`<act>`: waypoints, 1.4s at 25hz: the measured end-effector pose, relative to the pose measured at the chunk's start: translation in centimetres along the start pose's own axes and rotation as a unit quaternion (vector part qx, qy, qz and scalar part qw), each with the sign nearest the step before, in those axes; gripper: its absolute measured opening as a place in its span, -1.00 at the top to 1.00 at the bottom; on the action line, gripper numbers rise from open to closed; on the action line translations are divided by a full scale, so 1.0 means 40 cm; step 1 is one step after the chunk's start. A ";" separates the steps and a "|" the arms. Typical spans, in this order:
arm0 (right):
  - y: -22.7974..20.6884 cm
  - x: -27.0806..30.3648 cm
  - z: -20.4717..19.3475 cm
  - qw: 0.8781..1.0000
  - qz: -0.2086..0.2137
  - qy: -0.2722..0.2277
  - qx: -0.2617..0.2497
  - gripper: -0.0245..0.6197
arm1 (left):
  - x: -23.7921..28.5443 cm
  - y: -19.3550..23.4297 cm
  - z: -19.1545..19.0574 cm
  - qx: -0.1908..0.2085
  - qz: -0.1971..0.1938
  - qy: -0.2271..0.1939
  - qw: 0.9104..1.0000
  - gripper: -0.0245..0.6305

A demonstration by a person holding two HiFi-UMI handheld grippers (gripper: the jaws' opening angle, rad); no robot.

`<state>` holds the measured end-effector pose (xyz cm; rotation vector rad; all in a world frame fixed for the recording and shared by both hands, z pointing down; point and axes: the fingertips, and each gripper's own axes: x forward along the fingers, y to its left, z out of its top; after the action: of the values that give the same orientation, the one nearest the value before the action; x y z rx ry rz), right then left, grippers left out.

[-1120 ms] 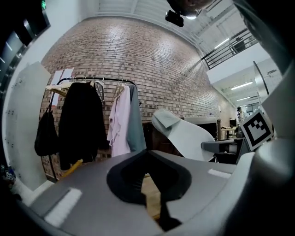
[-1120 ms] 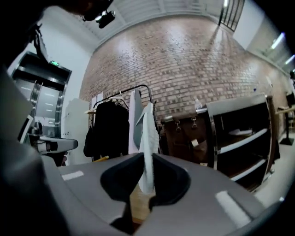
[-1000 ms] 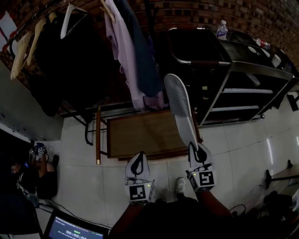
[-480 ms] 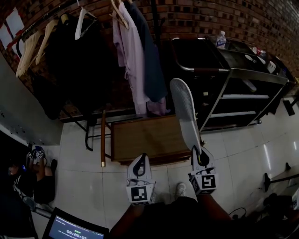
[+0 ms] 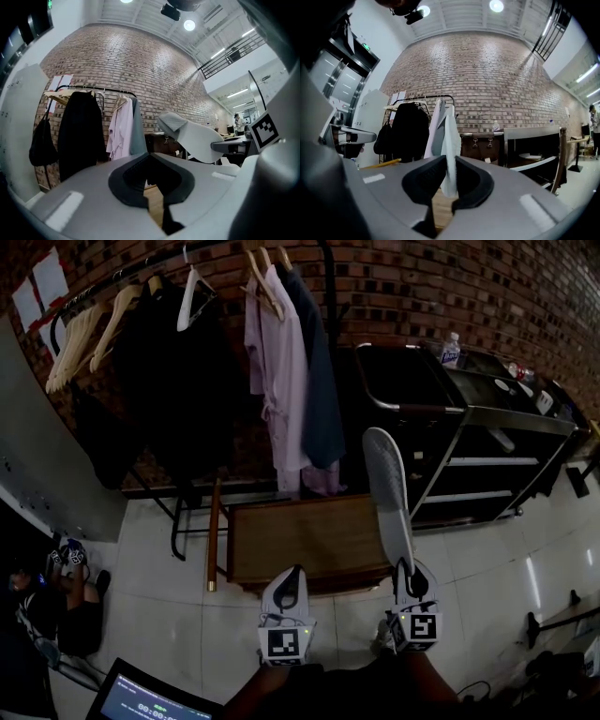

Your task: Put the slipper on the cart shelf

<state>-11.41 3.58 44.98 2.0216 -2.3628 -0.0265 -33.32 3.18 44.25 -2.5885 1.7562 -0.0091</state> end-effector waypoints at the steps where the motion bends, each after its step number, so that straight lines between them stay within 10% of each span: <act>1: -0.015 -0.004 -0.003 1.000 -0.006 0.000 -0.003 0.78 | 0.006 -0.011 0.010 -0.002 -0.005 -0.006 1.000 0.88; 35: -1.014 0.085 -0.317 0.988 -0.042 0.141 0.045 0.78 | 0.581 -0.686 -0.094 -0.018 0.051 0.043 0.998 0.88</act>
<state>28.56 -5.95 56.33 2.0067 -2.1413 0.3456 0.70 -8.31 48.33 -2.5555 1.9323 -0.0895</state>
